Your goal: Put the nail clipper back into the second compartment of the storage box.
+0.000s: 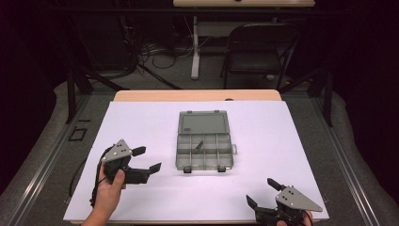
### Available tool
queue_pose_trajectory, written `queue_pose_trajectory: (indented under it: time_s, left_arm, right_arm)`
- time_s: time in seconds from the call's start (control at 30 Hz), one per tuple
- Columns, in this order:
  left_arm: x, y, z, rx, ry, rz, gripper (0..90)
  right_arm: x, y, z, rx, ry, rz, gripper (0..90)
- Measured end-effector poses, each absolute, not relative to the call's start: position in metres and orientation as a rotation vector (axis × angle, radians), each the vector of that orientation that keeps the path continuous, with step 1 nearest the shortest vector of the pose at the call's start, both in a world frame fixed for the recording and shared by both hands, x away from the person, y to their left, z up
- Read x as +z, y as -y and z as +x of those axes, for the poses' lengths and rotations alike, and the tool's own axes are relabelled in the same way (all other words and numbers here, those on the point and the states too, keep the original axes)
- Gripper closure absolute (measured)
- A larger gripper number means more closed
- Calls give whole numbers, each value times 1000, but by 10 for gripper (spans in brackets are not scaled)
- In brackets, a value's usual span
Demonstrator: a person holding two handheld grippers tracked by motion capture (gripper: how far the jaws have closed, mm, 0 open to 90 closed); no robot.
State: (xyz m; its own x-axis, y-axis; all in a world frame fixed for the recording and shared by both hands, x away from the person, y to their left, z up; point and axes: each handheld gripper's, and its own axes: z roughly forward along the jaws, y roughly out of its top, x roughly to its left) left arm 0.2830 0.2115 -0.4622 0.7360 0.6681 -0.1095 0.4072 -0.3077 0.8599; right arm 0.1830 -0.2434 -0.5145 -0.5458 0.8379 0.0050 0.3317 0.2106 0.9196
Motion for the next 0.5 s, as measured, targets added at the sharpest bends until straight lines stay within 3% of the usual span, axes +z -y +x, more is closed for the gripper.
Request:
queue_pose_trajectory:
  time_s: [0.5]
  left_arm:
    - [-486, -243, 265, 331, -868, 1869, 161]
  right_arm:
    - [-515, 242, 183, 1316, -1977, 1072, 116]
